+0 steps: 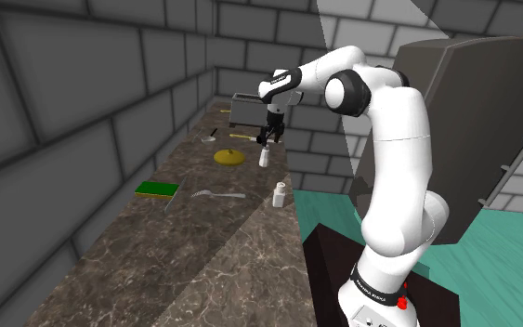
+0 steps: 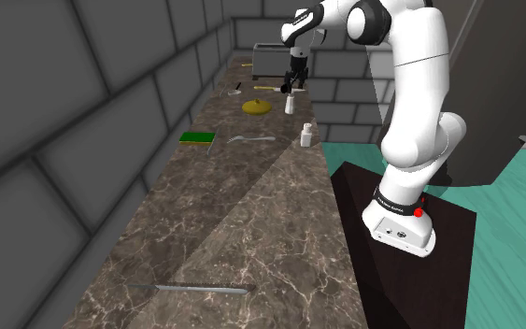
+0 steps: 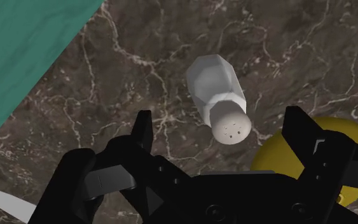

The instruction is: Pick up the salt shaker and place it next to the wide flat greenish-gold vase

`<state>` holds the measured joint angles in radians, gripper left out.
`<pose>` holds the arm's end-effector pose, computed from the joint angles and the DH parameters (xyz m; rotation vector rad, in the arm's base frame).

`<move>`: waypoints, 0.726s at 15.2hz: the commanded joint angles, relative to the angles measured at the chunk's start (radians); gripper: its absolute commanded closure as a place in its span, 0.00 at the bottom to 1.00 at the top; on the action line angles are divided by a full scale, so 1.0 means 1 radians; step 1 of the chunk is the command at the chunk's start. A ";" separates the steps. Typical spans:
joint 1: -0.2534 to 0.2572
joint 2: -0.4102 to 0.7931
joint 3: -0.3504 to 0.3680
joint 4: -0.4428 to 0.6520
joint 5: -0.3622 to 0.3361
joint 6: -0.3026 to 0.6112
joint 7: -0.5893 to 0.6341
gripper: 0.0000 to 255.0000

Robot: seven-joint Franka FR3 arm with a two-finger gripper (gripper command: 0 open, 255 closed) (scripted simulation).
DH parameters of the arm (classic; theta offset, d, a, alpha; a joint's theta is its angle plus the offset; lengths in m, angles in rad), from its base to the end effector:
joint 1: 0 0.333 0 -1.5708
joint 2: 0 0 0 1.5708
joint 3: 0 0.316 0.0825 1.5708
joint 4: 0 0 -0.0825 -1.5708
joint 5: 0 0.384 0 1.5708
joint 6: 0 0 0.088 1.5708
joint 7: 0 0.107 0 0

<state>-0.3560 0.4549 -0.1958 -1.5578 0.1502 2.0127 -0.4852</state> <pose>0.5956 -0.3350 0.3888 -3.0974 0.1712 -0.0520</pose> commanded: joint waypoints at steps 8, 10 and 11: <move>-0.003 -0.032 -0.006 0.080 -0.010 -0.111 0.007 0.00; -0.003 -0.032 -0.006 0.080 -0.010 -0.111 0.007 0.00; -0.003 -0.032 -0.006 0.080 -0.010 -0.111 0.007 0.00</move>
<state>-0.3595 0.4229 -0.2015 -1.4777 0.1401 1.9016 -0.4777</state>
